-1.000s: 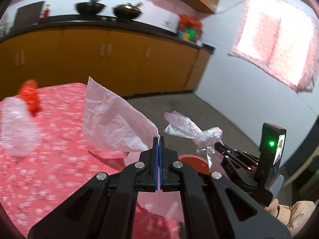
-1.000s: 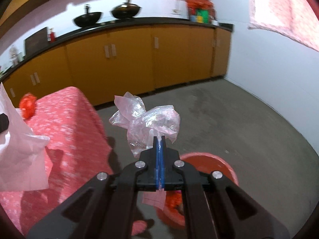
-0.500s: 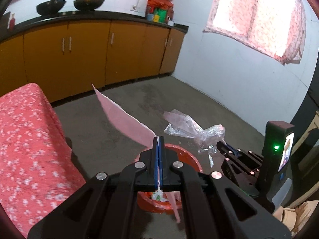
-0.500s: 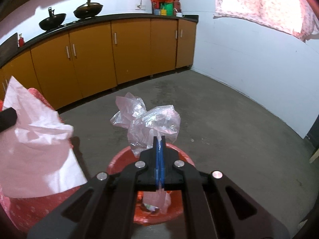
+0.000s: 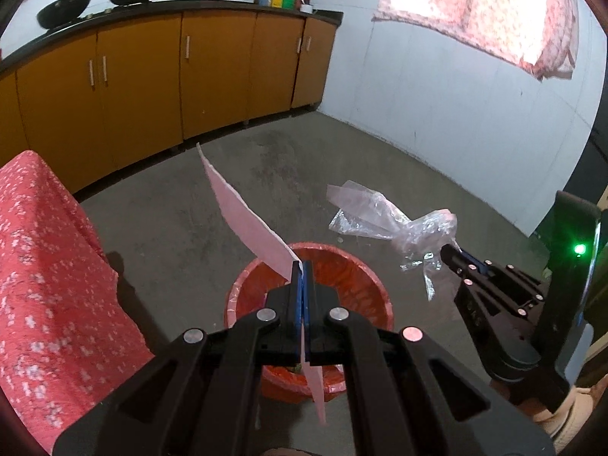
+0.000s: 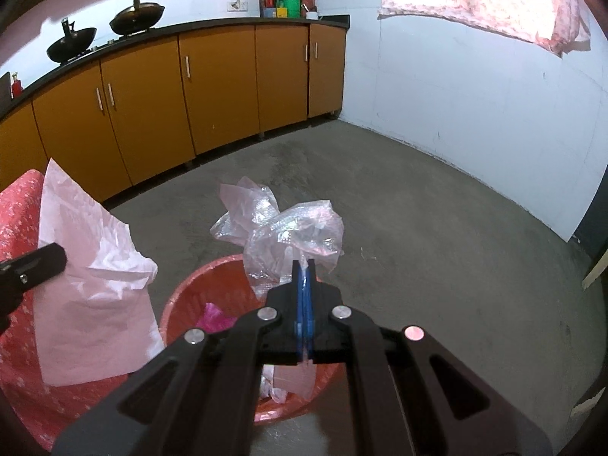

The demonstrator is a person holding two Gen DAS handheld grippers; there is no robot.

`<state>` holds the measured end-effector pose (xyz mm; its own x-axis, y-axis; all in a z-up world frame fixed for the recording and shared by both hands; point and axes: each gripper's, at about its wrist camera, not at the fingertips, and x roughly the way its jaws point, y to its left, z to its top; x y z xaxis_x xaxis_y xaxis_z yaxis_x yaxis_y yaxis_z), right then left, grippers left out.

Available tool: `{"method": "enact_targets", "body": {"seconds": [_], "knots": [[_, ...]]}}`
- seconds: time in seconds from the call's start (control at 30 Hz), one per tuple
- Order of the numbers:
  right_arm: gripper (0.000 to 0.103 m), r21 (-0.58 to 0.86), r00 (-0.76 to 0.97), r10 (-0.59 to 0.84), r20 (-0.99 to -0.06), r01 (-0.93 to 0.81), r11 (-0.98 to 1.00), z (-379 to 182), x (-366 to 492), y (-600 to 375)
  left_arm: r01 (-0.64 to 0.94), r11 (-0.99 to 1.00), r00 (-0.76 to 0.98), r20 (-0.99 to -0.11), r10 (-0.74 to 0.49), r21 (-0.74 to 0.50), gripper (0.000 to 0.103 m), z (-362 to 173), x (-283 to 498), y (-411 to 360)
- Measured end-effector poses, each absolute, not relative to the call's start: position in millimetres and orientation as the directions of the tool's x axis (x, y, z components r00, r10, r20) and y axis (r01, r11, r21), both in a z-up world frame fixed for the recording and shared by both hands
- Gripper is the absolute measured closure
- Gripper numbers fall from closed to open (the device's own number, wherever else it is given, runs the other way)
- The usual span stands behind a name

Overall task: Collect trash
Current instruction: 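Carry the white sheet and clear bag to the red bin and release them, then grasp the bubble wrap with the left tool while the right tool grasps another bubble wrap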

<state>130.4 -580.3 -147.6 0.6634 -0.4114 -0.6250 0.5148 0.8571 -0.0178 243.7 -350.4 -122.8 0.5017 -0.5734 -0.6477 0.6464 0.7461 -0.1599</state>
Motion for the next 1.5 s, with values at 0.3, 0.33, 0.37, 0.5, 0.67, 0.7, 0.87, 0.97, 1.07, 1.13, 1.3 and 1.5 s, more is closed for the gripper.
{"method": "enact_targets", "body": {"seconds": [0.3,0.33,0.37,0.5,0.67,0.7,0.87,0.97,1.07,1.13,1.3,1.5], "knots": [[0.100,-0.007,0.630,-0.384,-0.675,0.515,0.857,-178.2,139.1,-586.8,0.677,0.725,0.453,-0.706,-0.545,-0.125,0.103,-156.2,245.2,-385.9],[0.099,0.000,0.628,-0.377,-0.680,0.515,0.857,-180.8,141.1,-588.2,0.680,0.723,0.447,-0.712,-0.541,-0.122,0.103,-159.9,246.5,-389.8],[0.098,0.008,0.628,-0.367,-0.686,0.512,0.859,-182.9,143.9,-589.1,0.681,0.722,0.444,-0.717,-0.538,-0.121,0.103,-162.7,246.8,-392.8],[0.095,0.018,0.618,-0.344,-0.706,0.502,0.865,-192.1,156.3,-589.8,0.670,0.732,0.432,-0.737,-0.520,-0.123,0.103,-171.8,254.0,-399.9],[0.091,0.027,0.605,-0.326,-0.727,0.499,0.866,-202.0,164.9,-590.0,0.650,0.746,0.416,-0.751,-0.512,-0.148,0.102,-182.7,263.0,-399.7],[0.090,0.028,0.603,-0.325,-0.728,0.500,0.865,-203.2,164.7,-590.0,0.648,0.747,0.414,-0.754,-0.509,-0.148,0.102,-184.7,264.2,-399.7],[0.088,0.030,0.601,-0.323,-0.731,0.502,0.864,-204.0,165.8,-589.6,0.637,0.754,0.409,-0.761,-0.504,-0.157,0.102,-191.5,267.4,-397.4],[0.088,0.026,0.601,-0.329,-0.729,0.505,0.863,-201.3,164.7,-589.8,0.627,0.761,0.409,-0.763,-0.501,-0.164,0.102,-193.4,268.8,-396.0],[0.088,0.023,0.608,-0.337,-0.719,0.505,0.863,-196.7,160.5,-588.6,0.613,0.770,0.417,-0.756,-0.505,-0.176,0.102,-187.6,267.6,-390.2],[0.088,0.022,0.617,-0.338,-0.711,0.499,0.866,-191.6,158.0,-587.0,0.602,0.777,0.432,-0.743,-0.512,-0.185,0.102,-177.9,267.4,-382.6],[0.083,0.021,0.660,-0.320,-0.679,0.453,0.891,-168.2,162.3,-572.6,0.550,0.807,0.500,-0.690,-0.524,-0.214,0.097,-140.6,270.6,-340.3],[0.079,0.055,0.751,-0.215,-0.624,0.317,0.947,-119.8,187.5,-518.9,0.442,0.873,0.640,-0.609,-0.468,-0.206,0.064,-89.6,271.5,-251.4]]}}
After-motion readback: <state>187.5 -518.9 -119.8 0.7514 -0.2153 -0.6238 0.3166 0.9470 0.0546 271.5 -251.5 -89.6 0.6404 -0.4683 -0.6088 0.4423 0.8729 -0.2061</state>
